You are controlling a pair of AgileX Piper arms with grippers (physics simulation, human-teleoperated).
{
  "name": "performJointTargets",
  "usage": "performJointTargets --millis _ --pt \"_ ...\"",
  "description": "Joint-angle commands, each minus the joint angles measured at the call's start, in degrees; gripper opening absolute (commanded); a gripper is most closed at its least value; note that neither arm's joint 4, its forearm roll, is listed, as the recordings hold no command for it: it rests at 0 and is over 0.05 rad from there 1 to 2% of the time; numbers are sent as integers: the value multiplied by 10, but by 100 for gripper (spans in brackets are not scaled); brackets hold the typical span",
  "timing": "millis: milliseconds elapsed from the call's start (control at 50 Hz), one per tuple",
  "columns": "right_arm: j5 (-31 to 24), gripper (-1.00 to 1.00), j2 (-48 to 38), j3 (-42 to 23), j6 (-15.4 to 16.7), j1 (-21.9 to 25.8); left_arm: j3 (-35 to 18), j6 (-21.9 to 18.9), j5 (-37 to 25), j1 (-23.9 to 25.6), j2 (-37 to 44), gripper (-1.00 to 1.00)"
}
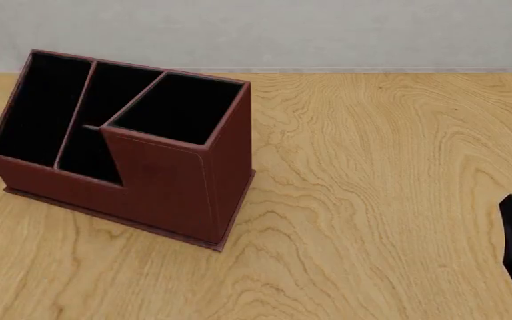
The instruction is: Pick up the book and place it in the left compartment of the caddy.
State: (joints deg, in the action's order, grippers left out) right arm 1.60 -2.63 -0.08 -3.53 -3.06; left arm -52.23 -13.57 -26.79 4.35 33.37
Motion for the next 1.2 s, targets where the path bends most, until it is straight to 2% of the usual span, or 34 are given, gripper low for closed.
performJointTargets --millis 20,160,260,280,600,1200 --pt "2 100 -3 0 -1 0 -25 7 15 -75 73 -100" --pt "1 100 -2 0 -2 -1 -38 18 11 -79 115 -100" --pt "1 100 -1 -1 -1 0 -26 -13 27 -86 137 -100" --pt "-1 100 2 -1 -2 0 -31 0 26 -92 149 -100" --pt "-1 100 2 -1 -1 1 -29 -3 28 -81 210 -100" --pt "-4 100 5 0 -4 0 -97 4 -16 -84 267 -100"
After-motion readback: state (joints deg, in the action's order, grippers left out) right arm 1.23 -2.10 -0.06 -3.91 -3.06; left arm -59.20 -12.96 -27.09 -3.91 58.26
